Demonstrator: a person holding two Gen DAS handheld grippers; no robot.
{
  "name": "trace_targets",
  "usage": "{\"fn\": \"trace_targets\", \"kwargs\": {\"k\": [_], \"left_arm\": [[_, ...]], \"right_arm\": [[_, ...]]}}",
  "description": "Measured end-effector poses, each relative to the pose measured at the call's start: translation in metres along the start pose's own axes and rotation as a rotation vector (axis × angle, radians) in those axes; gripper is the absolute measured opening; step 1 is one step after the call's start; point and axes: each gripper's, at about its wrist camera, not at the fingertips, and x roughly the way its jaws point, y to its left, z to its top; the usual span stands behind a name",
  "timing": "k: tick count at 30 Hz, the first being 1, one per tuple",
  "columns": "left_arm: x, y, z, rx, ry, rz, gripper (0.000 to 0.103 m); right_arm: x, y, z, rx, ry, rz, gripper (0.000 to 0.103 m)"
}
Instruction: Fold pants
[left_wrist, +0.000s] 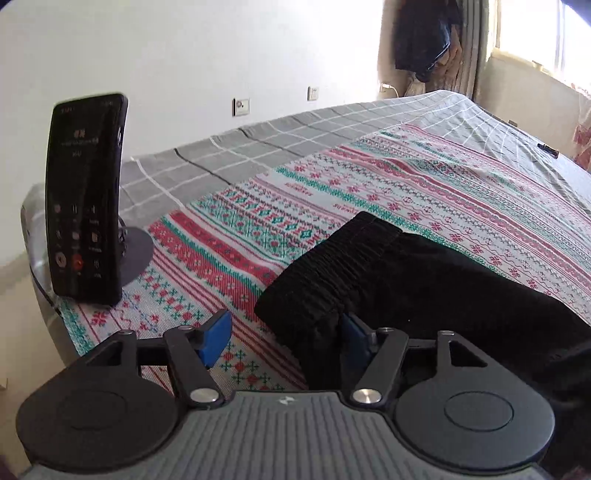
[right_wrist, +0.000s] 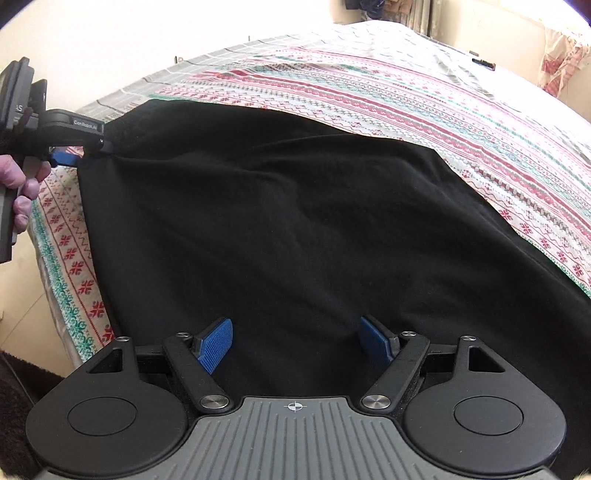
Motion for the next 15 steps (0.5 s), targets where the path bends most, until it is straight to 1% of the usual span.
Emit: {"fn": "trace_targets", "kwargs": {"k": [2, 4, 8, 12, 14, 15], "left_arm": [[-0.018, -0.007, 0.0, 0.043, -0.065, -0.03, 0.086], [-0.031, -0.019, -0.003, 0.078, -0.096, -0.095, 0.09], [-0.049, -0.054, -0.018, 0.17, -0.079, -0.243, 0.092], [-0.063, -0.091, -0.038, 0.274, -0.052, -0.367, 0.092], [-0.071, -0.105, -0.048, 0.313, -0.042, -0.423, 0.092], [-0.075, -0.113, -0.056, 0.341, -0.028, -0.466, 0.092]], "right_arm": [[-0.007, -0.004, -0.002, 0.002, -0.003, -0.009, 0.077], [-0.012, -0.011, -0.006, 0.009, 0.0, -0.029, 0.077], [-0.021, -0.034, -0.021, 0.07, 0.028, -0.079, 0.077], [-0.038, -0.064, -0.046, 0.171, 0.038, -0.104, 0.079], [-0.049, -0.081, -0.06, 0.202, 0.041, -0.135, 0.079], [-0.054, -0.089, -0.067, 0.215, 0.04, -0.151, 0.079]]}}
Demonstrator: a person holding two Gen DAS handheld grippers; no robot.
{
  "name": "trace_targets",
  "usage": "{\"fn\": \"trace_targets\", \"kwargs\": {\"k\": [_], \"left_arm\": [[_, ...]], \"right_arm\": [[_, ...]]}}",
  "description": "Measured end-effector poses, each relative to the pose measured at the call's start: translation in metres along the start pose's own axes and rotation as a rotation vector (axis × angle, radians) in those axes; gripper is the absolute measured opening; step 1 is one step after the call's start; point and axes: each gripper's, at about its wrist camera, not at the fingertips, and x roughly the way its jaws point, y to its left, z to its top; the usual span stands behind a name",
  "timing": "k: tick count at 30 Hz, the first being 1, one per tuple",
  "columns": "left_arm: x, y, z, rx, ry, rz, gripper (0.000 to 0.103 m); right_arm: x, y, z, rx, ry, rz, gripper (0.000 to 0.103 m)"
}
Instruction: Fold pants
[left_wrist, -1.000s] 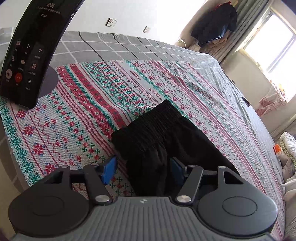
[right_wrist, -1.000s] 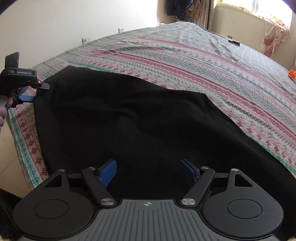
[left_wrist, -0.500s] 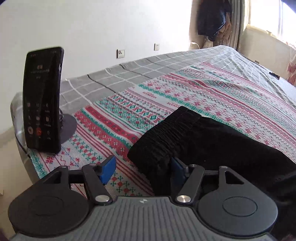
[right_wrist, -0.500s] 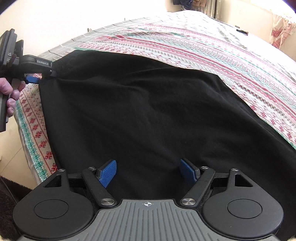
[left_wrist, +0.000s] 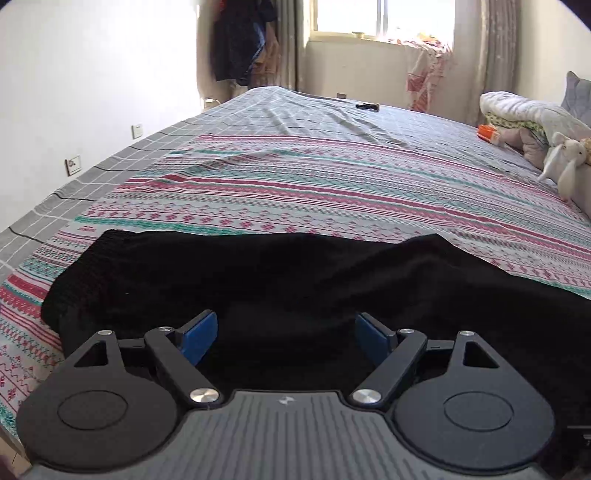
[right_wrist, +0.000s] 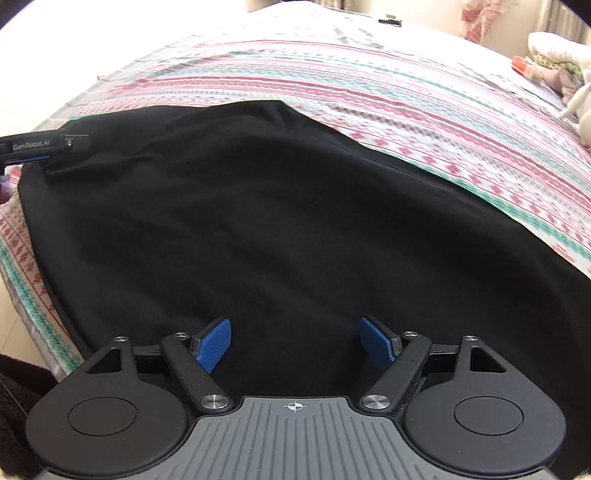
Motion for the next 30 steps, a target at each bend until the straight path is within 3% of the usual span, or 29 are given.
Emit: {"fn": "trace_targets", "kwargs": {"k": [3, 9, 12, 17, 19, 22, 24, 27, 30], "left_arm": [[0.001, -0.029, -0.012, 0.071, 0.034, -0.123, 0.092], [0.002, -0.083, -0.042, 0.275, 0.059, -0.253, 0.092], [0.006, -0.099, -0.052, 0.366, 0.096, -0.28, 0.092], [0.006, -0.097, -0.054, 0.339, 0.131, -0.295, 0.093], [0.012, -0.092, -0.048, 0.301, 0.163, -0.301, 0.093], [0.017, -0.094, -0.042, 0.283, 0.195, -0.303, 0.094], [0.018, -0.101, -0.037, 0.261, 0.208, -0.353, 0.093], [0.015, -0.116, -0.034, 0.285, 0.156, -0.393, 0.093], [0.011, -0.139, -0.031, 0.339, 0.108, -0.421, 0.093]], "right_arm": [[-0.011, -0.036, -0.018, 0.073, 0.003, -0.039, 0.079], [-0.03, -0.123, -0.052, 0.252, -0.065, -0.138, 0.079], [-0.033, -0.164, -0.061, 0.335, -0.1, -0.193, 0.079], [-0.031, -0.226, -0.062, 0.418, -0.104, -0.305, 0.079], [-0.027, -0.255, -0.062, 0.443, -0.085, -0.377, 0.093], [-0.027, -0.296, -0.061, 0.504, -0.069, -0.487, 0.094], [-0.032, -0.312, -0.062, 0.462, -0.061, -0.564, 0.095], [-0.033, -0.324, -0.064, 0.426, -0.066, -0.566, 0.095], [-0.032, -0.344, -0.071, 0.56, -0.098, -0.536, 0.095]]}}
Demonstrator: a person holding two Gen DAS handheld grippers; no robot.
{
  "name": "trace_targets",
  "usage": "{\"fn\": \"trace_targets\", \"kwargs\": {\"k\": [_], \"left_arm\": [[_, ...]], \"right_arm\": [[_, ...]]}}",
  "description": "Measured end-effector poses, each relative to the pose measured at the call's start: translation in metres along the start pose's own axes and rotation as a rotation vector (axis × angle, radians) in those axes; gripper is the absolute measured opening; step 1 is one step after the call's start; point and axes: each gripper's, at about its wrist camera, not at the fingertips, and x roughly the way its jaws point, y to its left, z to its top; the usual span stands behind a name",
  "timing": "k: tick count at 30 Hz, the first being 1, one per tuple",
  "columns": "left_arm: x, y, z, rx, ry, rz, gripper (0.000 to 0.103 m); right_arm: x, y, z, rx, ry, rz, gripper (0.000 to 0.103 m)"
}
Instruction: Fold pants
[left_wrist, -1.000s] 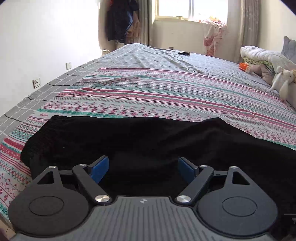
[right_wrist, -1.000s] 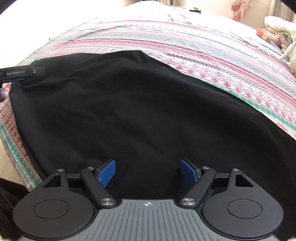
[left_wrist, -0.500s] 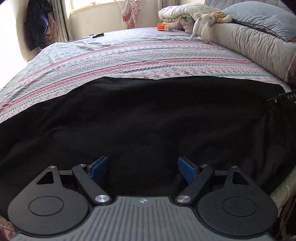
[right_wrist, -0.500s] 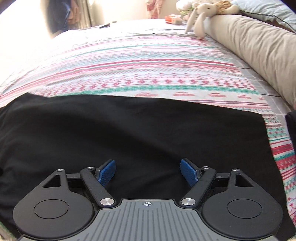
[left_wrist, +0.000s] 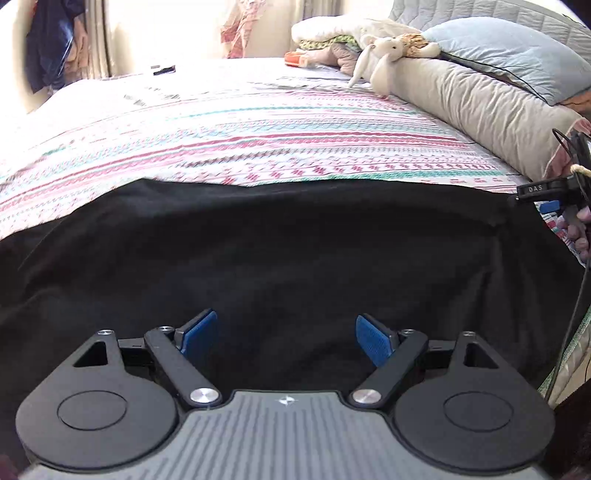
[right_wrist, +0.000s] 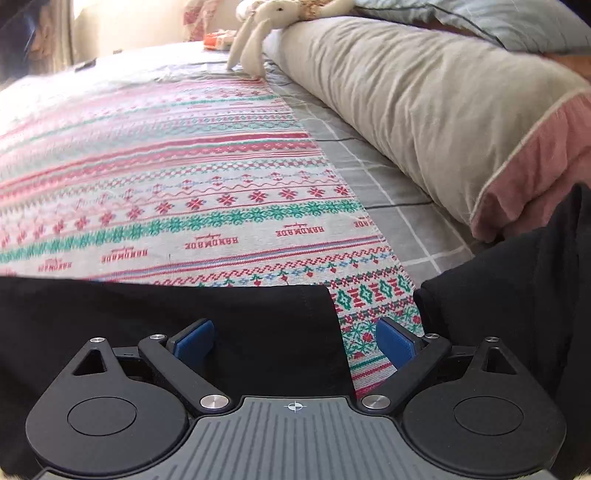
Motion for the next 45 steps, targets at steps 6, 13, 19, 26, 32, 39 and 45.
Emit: {"fn": "trace_targets", "kwargs": {"k": [6, 13, 19, 26, 32, 39, 45], "left_arm": [[0.011, -0.032, 0.013, 0.045, -0.014, -0.108, 0.093], [0.022, -0.058, 0.012, 0.118, -0.019, -0.111, 0.093], [0.035, -0.069, 0.018, 0.132, 0.003, -0.097, 0.093], [0.035, -0.071, 0.018, 0.147, 0.015, -0.086, 0.093], [0.04, -0.07, 0.014, 0.142, 0.048, -0.088, 0.093], [0.04, -0.074, 0.009, 0.166, 0.051, -0.093, 0.093], [0.04, -0.074, 0.009, 0.167, 0.051, -0.093, 0.093]], "right_arm": [[0.0, -0.017, 0.001, 0.116, -0.028, 0.094, 0.042], [-0.043, -0.032, -0.004, 0.159, -0.129, 0.301, 0.006], [-0.088, -0.001, -0.028, -0.127, -0.083, 0.6, 0.005], [-0.099, 0.046, -0.058, -0.374, 0.038, 0.711, 0.005], [-0.104, 0.033, -0.041, -0.267, -0.073, 0.533, 0.002], [-0.099, 0.024, -0.034, -0.251, -0.076, 0.499, 0.002], [-0.094, 0.055, -0.057, -0.429, 0.015, 0.511, 0.046]]}}
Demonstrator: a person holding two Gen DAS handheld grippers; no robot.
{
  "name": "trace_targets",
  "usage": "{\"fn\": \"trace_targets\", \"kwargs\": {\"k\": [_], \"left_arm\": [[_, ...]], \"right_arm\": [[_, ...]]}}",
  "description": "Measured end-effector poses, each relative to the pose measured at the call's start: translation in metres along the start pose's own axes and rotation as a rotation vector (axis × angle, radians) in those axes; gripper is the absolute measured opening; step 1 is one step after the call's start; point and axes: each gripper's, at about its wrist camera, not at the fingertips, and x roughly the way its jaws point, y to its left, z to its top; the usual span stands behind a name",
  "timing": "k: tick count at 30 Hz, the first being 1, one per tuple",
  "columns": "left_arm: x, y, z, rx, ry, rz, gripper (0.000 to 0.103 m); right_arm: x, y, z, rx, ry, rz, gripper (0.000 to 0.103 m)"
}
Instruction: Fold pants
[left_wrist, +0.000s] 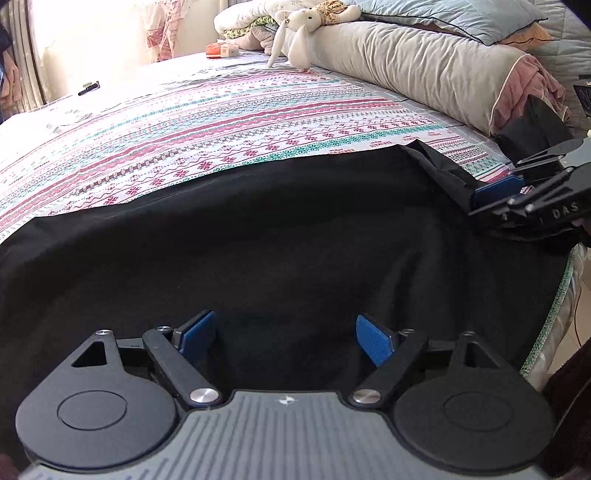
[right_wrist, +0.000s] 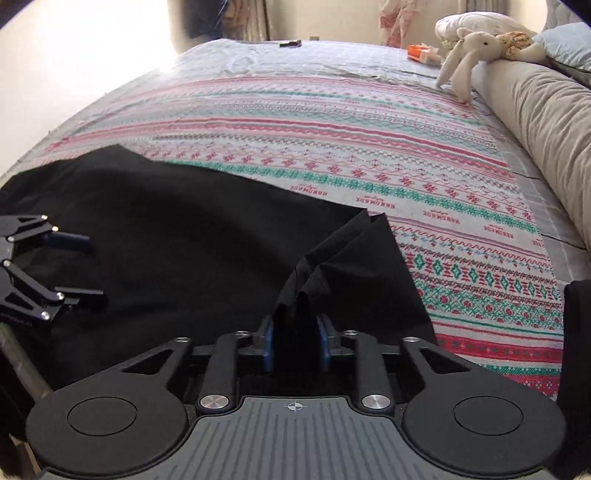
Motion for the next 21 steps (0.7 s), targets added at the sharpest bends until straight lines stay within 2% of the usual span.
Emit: {"fn": "trace_targets", "kwargs": {"k": [1, 2, 5, 8, 10, 14, 15, 16, 17, 21], "left_arm": [[0.0, 0.0, 0.0, 0.0, 0.0, 0.0, 0.093], [0.0, 0.0, 0.0, 0.0, 0.0, 0.0, 0.093], [0.001, 0.0, 0.001, 0.001, -0.001, 0.0, 0.093], [0.001, 0.0, 0.001, 0.001, -0.002, 0.0, 0.094], [0.001, 0.0, 0.001, 0.002, -0.002, 0.0, 0.094], [0.001, 0.0, 0.0, 0.004, -0.006, 0.0, 0.094], [0.001, 0.0, 0.0, 0.004, -0.006, 0.0, 0.094], [0.001, 0.0, 0.0, 0.004, -0.006, 0.0, 0.094], [0.001, 0.001, 0.0, 0.005, -0.006, 0.0, 0.094], [0.001, 0.001, 0.0, 0.005, -0.006, 0.0, 0.094]], "right_arm": [[-0.002, 0.003, -0.001, -0.016, -0.004, 0.02, 0.068], [-0.005, 0.005, -0.002, -0.025, -0.021, 0.041, 0.072], [-0.016, 0.004, 0.001, 0.001, -0.089, 0.074, 0.071], [-0.017, -0.011, 0.007, 0.096, -0.133, 0.026, 0.06], [-0.011, -0.019, 0.009, 0.135, -0.122, -0.019, 0.042], [0.006, -0.02, 0.006, 0.154, -0.082, -0.037, 0.039], [0.01, -0.017, 0.005, 0.143, -0.073, -0.048, 0.028], [0.013, -0.015, 0.004, 0.131, -0.066, -0.058, 0.008], [0.014, -0.014, 0.004, 0.128, -0.063, -0.064, 0.001], [-0.001, -0.008, 0.007, 0.13, -0.116, -0.014, 0.0]]}}
